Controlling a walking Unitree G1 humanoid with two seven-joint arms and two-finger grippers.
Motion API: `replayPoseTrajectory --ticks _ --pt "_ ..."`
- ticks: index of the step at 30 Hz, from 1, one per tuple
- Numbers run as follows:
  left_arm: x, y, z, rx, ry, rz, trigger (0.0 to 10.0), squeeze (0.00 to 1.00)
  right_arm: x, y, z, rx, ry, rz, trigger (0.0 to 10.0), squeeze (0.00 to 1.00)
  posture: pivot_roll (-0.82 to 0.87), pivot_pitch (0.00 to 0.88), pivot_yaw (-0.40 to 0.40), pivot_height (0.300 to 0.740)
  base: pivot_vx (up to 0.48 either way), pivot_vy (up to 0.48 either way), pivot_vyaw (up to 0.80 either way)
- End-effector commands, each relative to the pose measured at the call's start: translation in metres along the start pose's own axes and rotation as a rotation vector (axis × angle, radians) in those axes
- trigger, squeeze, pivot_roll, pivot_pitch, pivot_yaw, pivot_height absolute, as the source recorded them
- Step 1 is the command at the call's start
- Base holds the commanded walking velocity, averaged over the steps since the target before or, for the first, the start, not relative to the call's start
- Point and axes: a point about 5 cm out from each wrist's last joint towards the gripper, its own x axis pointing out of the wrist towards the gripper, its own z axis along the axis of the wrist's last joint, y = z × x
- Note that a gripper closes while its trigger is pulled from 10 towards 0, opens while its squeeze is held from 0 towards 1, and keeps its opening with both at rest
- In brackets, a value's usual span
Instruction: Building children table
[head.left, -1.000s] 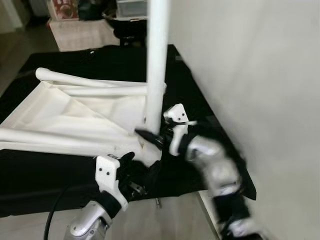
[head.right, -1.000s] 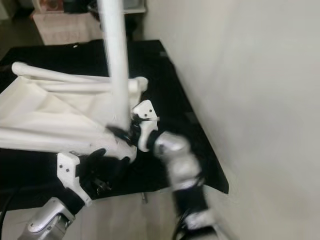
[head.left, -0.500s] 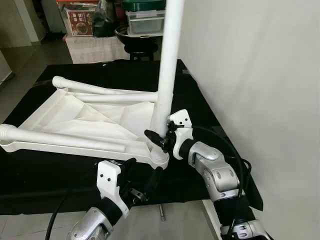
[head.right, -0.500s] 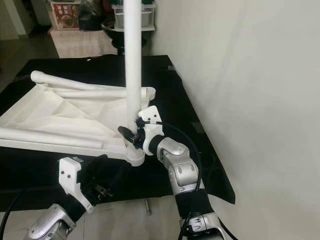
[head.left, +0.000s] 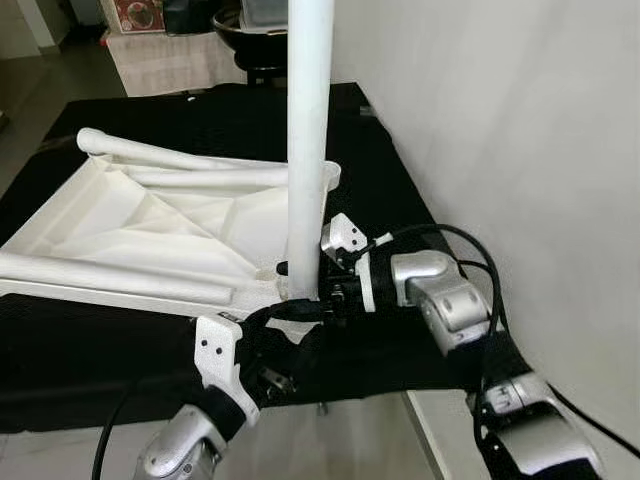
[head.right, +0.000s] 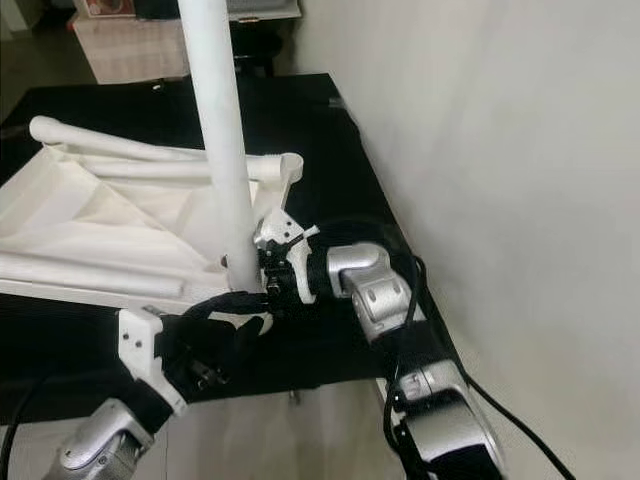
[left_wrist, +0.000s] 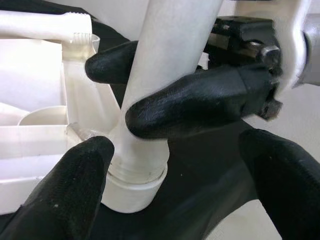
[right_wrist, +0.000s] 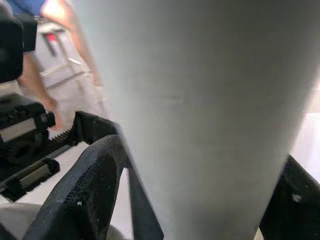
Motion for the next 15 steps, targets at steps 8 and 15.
replayPoseTrajectory --ticks 8,15 --pt "-0.004 -0.003 -0.001 -0.003 0.009 0.007 10.0 0.00 0.005 0.000 -0.002 0.034 -0.034 0.108 0.0 0.00 0.03 0.102 -0.043 0.740 0.000 0.000 0.00" --pt "-0.003 -0.004 0.000 -0.007 0.007 0.006 10.0 0.00 -0.004 -0.005 -0.007 0.023 -0.037 0.047 0.0 0.00 0.01 0.107 -0.042 0.740 0.000 0.000 0.00"
